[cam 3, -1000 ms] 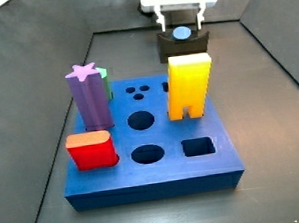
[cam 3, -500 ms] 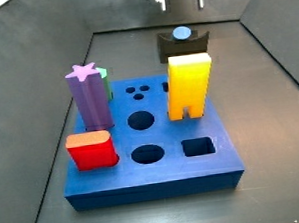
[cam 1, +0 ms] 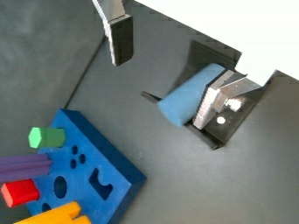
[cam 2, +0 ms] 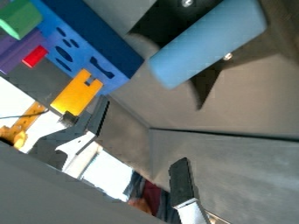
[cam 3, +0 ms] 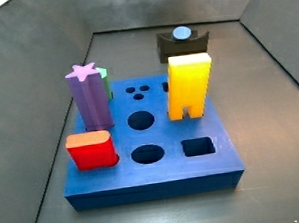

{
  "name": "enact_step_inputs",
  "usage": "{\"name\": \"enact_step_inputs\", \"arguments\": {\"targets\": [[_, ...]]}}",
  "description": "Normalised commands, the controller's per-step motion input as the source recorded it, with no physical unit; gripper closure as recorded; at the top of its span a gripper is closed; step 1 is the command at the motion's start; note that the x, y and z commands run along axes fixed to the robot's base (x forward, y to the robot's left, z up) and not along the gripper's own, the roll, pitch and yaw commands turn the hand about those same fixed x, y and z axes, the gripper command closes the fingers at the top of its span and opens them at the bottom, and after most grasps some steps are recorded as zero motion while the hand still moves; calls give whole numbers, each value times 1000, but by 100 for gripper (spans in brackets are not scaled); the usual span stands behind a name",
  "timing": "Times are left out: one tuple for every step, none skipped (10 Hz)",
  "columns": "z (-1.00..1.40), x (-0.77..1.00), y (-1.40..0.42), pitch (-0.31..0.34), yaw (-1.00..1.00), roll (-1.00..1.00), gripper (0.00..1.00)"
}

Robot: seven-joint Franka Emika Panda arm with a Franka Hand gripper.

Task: Pick up the oval object. Move up. Place the oval object on the fixture. Regrasp the oval object. Move to above the board. Insert the oval object.
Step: Regrasp the oval object.

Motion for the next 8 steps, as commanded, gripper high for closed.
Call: {"name": "enact_step_inputs", "arguments": {"targets": [[655, -122, -869, 41, 7, 1000, 0], [443, -92, -714, 38, 6, 1000, 0], [147, -62, -480, 35, 6, 1000, 0], [52, -43, -362, 33, 6, 1000, 0], [42, -34, -101, 30, 6, 1000, 0], [53, -42, -31, 29, 6, 1000, 0], [16, -36, -38, 21, 6, 1000, 0], [10, -38, -36, 18, 7, 1000, 0]]}}
